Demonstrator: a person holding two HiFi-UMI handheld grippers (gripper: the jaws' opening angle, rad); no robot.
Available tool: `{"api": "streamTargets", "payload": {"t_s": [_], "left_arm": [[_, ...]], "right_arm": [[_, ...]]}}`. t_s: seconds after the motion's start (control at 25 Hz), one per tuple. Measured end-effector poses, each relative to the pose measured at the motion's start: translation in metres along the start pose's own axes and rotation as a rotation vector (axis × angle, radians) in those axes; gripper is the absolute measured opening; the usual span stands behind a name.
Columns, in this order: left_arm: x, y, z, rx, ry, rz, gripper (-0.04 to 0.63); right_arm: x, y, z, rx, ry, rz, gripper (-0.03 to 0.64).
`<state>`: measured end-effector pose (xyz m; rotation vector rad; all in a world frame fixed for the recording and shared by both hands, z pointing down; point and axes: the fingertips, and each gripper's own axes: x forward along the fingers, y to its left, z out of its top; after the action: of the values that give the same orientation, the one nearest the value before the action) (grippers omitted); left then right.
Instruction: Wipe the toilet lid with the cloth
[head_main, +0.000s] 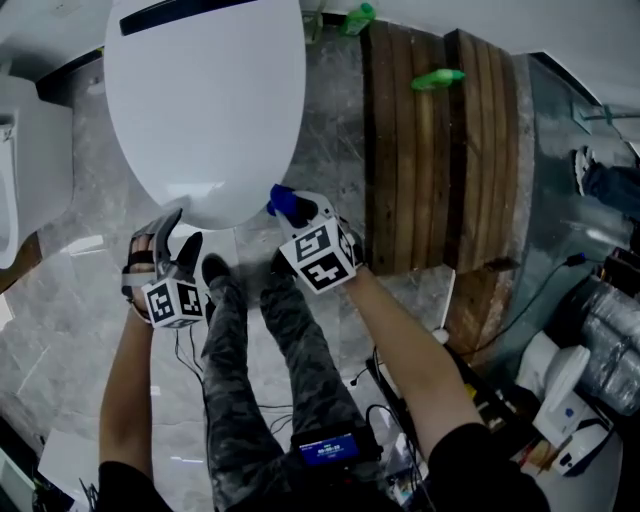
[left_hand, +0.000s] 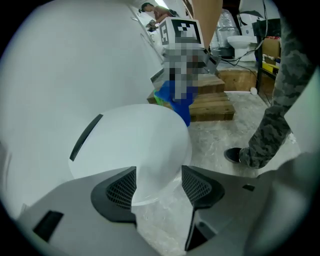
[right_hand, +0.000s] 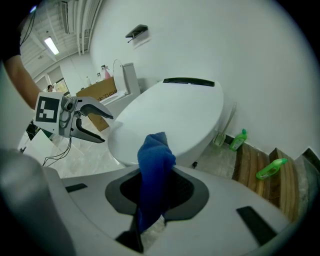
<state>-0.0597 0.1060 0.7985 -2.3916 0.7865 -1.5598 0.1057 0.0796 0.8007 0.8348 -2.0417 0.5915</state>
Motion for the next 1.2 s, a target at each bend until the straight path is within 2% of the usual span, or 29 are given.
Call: {"api": "streamTargets", "payload": {"t_s": [0.36,0.4,0.48,0.6,0.84,0.96,1.12,1.2], "left_arm": [[-0.059,0.05,0.036,-0.183,-0.058,0.076,0.217],[-0.064,0.058,0.041,-0.219,-0.07,0.085,0.192],[-0.071,0.075,0.049,-0.308,-0.094,0.106,0.094],[-0.072,0.084,0.054,-0.39,-0.108,0.112,0.034],[-0.061,0.076,0.051,-0.453,-0.099,0.065,0.012],[-0.063,0.073,0.052,-0.449,-0.083,0.053,0.012],[-0.06,0.087,0.05,-0.418,-0.043,0.045,0.012],[-0.055,0.103,0.048,-0.448,-0.044,0.058,0.012]], "right_arm": [[-0.061,0.005,0.059,0.025,-0.083,-0.003,0.086],[-0.068,0.003,0.068,0.034,-0.095,-0.007,0.086],[-0.078,-0.003,0.081,0.044,-0.114,-0.022,0.086],[-0.084,-0.007,0.088,0.035,-0.122,-0.035,0.086],[-0.071,-0.004,0.084,0.03,-0.108,-0.009,0.086],[-0.067,-0.002,0.084,0.013,-0.106,0.017,0.086],[-0.063,-0.006,0.109,-0.045,-0.117,0.052,0.086],[-0.057,-0.008,0.123,-0.073,-0.122,0.059,0.086]]}}
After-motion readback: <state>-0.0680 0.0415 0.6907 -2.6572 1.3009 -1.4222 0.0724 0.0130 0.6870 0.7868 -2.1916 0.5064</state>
